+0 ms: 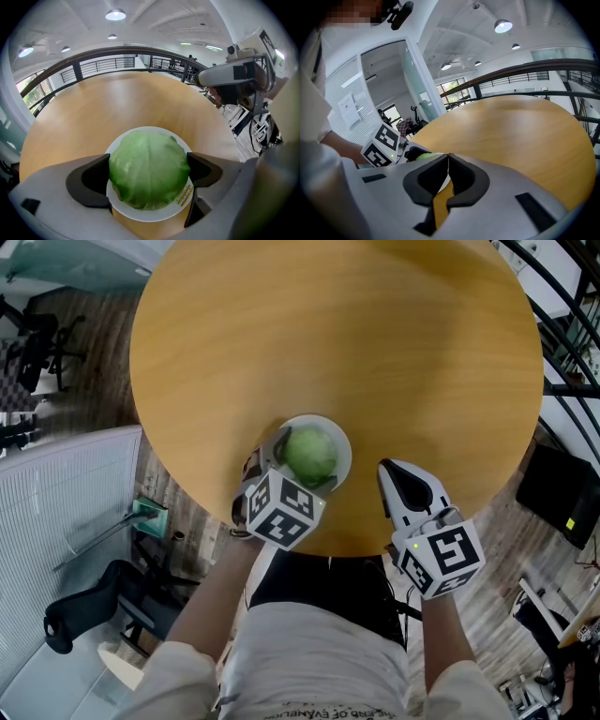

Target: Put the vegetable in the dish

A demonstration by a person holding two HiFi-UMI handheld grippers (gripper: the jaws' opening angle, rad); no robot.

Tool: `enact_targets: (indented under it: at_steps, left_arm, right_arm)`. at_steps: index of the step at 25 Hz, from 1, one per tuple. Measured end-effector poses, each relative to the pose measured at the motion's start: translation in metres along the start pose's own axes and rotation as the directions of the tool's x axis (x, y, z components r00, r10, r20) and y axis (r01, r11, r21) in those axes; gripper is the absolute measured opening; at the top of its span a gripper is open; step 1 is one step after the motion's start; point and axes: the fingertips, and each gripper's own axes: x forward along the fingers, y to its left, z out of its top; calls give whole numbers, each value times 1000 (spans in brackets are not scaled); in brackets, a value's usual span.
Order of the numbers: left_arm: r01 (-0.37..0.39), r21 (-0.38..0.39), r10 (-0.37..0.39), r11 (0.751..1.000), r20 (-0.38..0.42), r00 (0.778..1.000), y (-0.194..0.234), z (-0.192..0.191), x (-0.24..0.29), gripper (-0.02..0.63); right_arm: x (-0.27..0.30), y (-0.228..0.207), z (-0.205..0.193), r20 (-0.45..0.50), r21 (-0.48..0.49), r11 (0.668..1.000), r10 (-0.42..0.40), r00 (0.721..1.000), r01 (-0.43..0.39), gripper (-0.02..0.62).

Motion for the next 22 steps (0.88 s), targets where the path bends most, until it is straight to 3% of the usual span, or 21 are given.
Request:
enact_targets:
  at_steps: [5,11,18,19,21,22]
  left_arm:
    - [0,27,-1,1000,28,1000,0,9,-1,492]
    - [-14,-42,18,999,114,993,6,21,-26,492]
    - [-27,-139,60,990,237,970,7,35,-83,484]
    - [-33,-145,70,989,258,964,6,35,-96,459]
    - [-72,-158,117,985,296,948,5,34,-121,303]
    - [-90,-165,138,982,312,940,4,34,-133,276]
  right_arm:
    - [0,-3,-1,-1,-1,1000,-1,1000,1,25]
    - [-3,2,0,-5,-17,1000,7,1000,-7,25]
    - [-22,16,17,-11,-84,996,29,1000,-30,25]
    - [-25,22,20,-14,-100,994,35,999,-36,25]
    - [-32,35,25,-23,-142,988,49,999,-52,25]
    - [-37,40,28,-24,-164,985,56,998,-59,25]
